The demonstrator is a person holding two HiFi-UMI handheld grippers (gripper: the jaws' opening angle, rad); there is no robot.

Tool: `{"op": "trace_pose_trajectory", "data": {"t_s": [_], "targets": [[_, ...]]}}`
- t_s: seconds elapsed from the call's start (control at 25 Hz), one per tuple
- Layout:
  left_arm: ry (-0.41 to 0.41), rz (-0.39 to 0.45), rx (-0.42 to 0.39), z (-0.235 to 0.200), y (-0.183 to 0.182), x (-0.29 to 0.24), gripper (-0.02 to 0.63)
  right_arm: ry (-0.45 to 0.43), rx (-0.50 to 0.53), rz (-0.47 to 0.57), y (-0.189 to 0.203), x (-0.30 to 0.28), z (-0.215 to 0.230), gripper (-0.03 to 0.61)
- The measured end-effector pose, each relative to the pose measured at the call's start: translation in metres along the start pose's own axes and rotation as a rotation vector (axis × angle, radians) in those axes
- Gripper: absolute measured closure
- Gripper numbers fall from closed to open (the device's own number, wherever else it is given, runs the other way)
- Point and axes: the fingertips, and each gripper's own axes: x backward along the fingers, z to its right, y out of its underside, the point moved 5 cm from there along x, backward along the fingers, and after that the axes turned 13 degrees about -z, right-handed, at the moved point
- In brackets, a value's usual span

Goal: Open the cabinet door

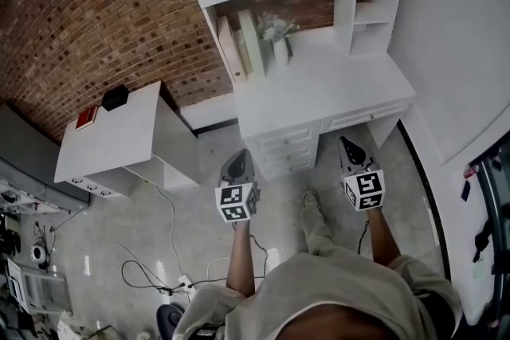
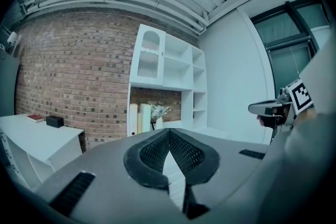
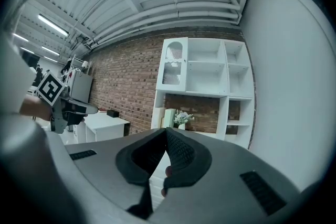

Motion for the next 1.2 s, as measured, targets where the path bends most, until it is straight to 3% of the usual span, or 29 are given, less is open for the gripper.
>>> {"op": "trace_pose_trajectory", "data": {"t_s": [0.6,1.2], "targets": [[-0.031,0.009,-0.022,-0.039,-0.071,-0.148,0.586,-0.031,-0.005,0.019,-0.037,-0.155,0.080,0.565],[-0.094,0.029,-0.022,-0.097,-0.166,-0.305,0.586,-0.096,0.011,0.059,-0.102,-0.335,0.164,0.565]]}}
